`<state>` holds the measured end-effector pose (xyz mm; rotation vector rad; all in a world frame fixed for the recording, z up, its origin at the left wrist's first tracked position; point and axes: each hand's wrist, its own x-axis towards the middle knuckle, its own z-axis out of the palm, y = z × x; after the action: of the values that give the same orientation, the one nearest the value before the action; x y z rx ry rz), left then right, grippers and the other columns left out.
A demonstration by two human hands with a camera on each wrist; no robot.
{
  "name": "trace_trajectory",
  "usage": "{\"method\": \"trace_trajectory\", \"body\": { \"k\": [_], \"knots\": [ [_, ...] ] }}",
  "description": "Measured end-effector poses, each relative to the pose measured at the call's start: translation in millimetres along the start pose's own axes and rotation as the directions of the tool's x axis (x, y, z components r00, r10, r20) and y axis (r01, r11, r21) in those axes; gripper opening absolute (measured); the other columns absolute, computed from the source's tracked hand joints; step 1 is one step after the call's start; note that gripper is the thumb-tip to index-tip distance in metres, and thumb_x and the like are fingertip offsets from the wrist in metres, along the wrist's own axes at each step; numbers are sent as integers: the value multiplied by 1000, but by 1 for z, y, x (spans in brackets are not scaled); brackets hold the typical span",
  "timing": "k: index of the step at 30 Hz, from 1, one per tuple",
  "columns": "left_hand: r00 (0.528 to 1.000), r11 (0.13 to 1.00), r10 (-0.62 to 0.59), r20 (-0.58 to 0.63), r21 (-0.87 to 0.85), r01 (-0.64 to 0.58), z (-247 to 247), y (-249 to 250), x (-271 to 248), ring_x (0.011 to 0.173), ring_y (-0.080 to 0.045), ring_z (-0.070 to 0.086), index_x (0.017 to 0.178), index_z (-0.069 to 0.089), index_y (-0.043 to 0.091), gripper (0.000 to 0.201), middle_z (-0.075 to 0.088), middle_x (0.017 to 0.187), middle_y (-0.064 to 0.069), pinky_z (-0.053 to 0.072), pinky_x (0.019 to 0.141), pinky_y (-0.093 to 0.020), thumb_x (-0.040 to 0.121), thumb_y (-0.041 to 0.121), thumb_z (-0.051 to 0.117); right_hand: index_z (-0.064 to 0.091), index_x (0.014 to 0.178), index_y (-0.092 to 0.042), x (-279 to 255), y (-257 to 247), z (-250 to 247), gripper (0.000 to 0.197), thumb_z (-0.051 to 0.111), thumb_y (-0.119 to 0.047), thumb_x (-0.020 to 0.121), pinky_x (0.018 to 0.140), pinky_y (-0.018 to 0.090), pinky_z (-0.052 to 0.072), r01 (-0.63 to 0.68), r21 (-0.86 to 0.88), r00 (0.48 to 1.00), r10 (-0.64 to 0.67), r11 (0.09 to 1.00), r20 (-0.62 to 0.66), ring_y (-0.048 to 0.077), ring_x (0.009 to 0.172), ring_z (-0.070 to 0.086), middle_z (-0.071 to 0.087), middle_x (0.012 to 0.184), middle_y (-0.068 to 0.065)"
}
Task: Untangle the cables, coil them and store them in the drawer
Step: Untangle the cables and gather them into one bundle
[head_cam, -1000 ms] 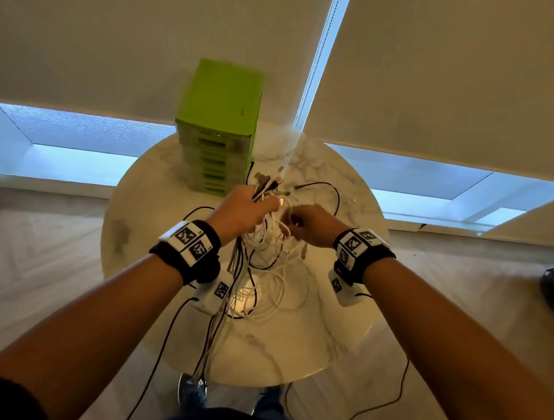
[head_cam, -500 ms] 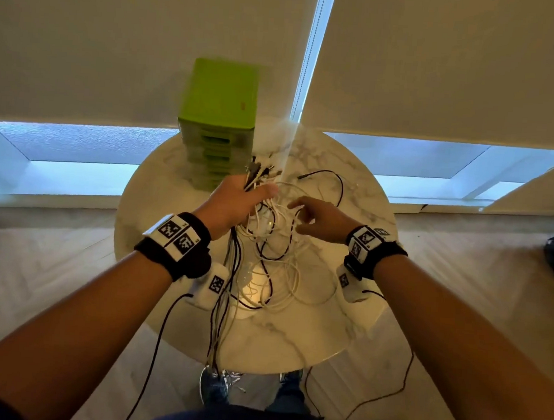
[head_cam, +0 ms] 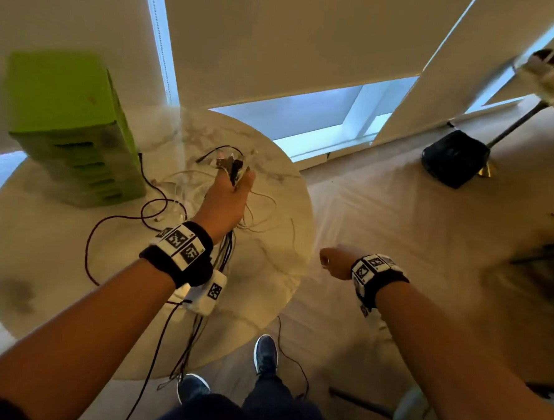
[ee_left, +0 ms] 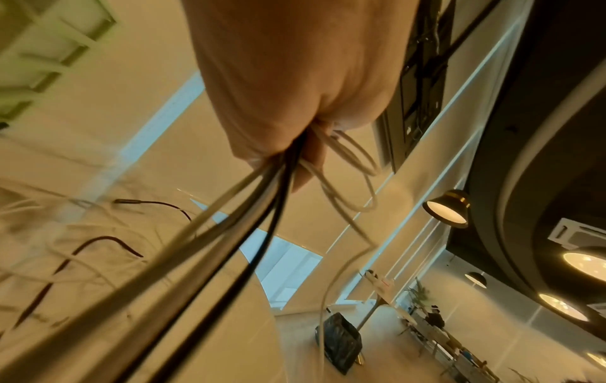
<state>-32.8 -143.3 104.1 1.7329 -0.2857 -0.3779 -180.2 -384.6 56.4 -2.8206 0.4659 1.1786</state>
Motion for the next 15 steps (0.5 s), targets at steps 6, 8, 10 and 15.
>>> {"method": "trace_trajectory", "body": {
  "k": [6, 8, 10, 15],
  "knots": [
    [986, 1000, -4, 164, 16, 1, 41, -2, 2, 60, -9, 50, 136, 52, 22, 36, 51, 71, 9, 44, 60, -31, 105, 40, 54, 9, 159, -28, -2, 20, 21, 99, 77, -32, 87, 108, 41, 44, 197, 391, 974, -133, 899, -185, 27, 135, 45, 11, 165, 3],
    [982, 999, -22, 189, 27, 17, 54, -3, 3, 62, -10, 52, 133, 52, 21, 35, 52, 72, 8, 44, 62, -33, 105, 41, 53, 15, 158, -31, -7, 0, 4, 96, 78, -35, 86, 100, 35, 48, 393, 463, 916, -294, 794, -274, 19, 125, 52, 23, 160, 1],
    [980, 998, -64, 186, 13, 62, 64, -2, 4, 56, -13, 49, 128, 49, 18, 32, 50, 69, 3, 42, 59, -35, 106, 41, 51, 40, 149, -24, -8, -21, -10, 64, 69, -38, 94, 94, 30, 50, 456, 466, 889, -404, 758, -214, 16, 108, 62, 56, 138, 4],
    [986, 987, -133, 97, -78, 141, 64, 6, 11, 61, -17, 45, 134, 39, 21, 27, 44, 76, -5, 39, 51, -31, 109, 31, 42, 65, 106, -11, -6, -26, -20, 35, 39, -34, 108, 70, 22, 48, 449, 582, 891, -393, 679, -229, 16, 66, 59, 63, 73, 4]
  ]
}}
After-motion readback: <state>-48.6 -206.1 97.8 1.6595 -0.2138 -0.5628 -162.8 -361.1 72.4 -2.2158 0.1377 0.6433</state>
